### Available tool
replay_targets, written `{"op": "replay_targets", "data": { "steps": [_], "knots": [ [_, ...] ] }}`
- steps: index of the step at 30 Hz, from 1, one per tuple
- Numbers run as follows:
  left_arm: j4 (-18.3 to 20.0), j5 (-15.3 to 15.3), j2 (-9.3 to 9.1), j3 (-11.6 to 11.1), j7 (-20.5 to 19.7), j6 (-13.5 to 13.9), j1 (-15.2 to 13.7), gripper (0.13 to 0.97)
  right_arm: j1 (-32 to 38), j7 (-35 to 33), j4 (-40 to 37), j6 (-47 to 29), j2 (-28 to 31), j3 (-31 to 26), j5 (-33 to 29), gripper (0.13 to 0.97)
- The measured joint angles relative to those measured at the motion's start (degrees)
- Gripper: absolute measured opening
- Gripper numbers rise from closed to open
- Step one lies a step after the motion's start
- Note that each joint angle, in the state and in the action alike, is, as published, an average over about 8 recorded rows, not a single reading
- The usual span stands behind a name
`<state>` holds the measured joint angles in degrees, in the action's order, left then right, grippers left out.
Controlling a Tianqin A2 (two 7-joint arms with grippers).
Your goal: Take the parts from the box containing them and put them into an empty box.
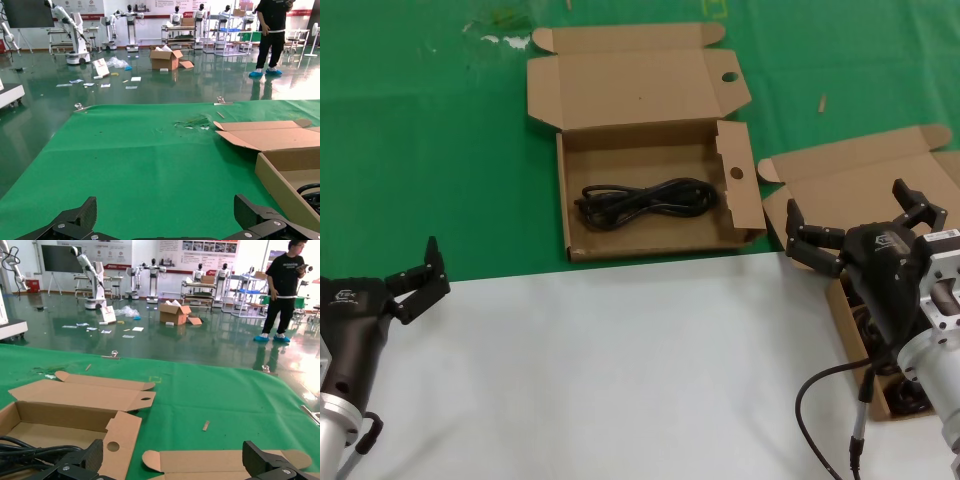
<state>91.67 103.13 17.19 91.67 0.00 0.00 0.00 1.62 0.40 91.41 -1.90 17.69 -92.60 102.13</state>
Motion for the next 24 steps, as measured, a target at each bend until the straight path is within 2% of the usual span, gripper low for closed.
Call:
{"op": "replay_targets", "data": {
  "steps": [24],
  "knots": [
    [0.0, 0.0, 0.00, 0.0, 0.0, 0.0, 0.0, 0.966, 0.0, 0.0, 0.0, 0.0, 0.0, 0.0, 0.0, 0.966]
  ]
}}
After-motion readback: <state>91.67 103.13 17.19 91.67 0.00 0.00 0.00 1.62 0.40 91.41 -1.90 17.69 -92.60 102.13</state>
